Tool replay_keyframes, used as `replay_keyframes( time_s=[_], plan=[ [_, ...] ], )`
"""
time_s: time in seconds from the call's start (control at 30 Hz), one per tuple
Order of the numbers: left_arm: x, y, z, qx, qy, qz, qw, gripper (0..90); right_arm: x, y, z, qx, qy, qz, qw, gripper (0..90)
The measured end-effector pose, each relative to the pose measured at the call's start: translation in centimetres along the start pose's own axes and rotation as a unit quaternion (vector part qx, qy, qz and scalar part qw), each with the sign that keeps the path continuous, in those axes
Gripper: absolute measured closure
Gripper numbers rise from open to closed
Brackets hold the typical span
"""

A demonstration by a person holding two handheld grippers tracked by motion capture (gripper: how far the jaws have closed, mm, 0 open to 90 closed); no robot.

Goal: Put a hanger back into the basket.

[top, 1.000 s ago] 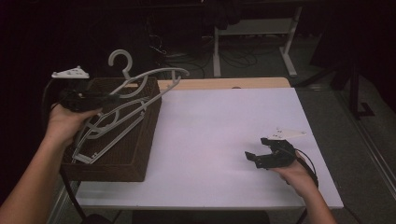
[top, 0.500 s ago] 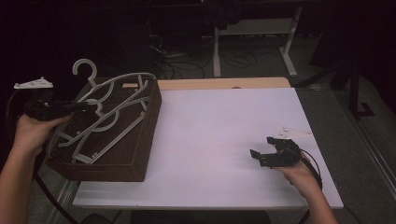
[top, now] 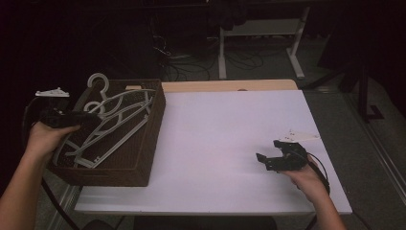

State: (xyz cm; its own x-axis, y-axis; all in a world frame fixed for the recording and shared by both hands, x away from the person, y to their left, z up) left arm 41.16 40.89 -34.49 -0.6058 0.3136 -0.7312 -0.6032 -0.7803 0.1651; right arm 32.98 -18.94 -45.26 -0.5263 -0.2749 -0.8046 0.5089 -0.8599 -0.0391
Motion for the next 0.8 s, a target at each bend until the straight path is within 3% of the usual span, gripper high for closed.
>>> replay_keyframes(
  time_s=[0.07,0.13,0.23,0.4,0.47,0.67,0.8],
  plan=[
    [0.3,-0.1,-0.9,0.009,-0.008,0.011,0.9999,79.1,0.0,0.0,0.0,0.0,0.0,0.001,1.0,14.3],
    [0.7,-0.1,-1.8,0.035,-0.016,0.022,0.999,75.6,0.0,0.0,0.1,0.002,0.0,0.002,1.0,14.3],
    [1.1,0.0,-2.5,0.012,-0.027,0.012,0.9995,51.9,0.0,0.1,0.2,0.002,0.001,0.004,1.0,14.4],
    [0.5,0.4,-2.2,-0.006,-0.001,-0.001,1.0,35.4,-0.2,0.0,0.2,0.001,0.003,0.005,1.0,14.4],
    [0.1,0.9,-1.9,0.0,0.009,-0.005,0.9999,32.0,-0.2,-0.1,0.3,0.0,0.004,0.007,1.0,14.3],
    [-0.8,4.3,-2.1,0.034,0.036,-0.033,0.9983,24.2,-0.6,-0.5,0.5,-0.005,0.009,0.01,0.9999,14.3],
    [-1.4,7.4,-2.8,0.07,0.049,-0.052,0.9949,19.7,-1.2,-0.8,1.0,-0.01,0.014,0.015,0.9997,13.6]
  ],
)
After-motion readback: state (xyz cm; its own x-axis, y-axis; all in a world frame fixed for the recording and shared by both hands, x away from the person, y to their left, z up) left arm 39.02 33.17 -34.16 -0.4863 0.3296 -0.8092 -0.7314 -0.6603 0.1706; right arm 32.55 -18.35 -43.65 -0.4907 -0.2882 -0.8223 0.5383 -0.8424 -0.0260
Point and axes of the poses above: each handheld gripper's, and its own axes: z roughly backward along the jaws, x roughly out of its underside, y roughly to its right, the point moved 5 cm from there along -z, roughly forward along the jaws, and after that the axes turned 6 degrees about x, right-handed, at the moved point
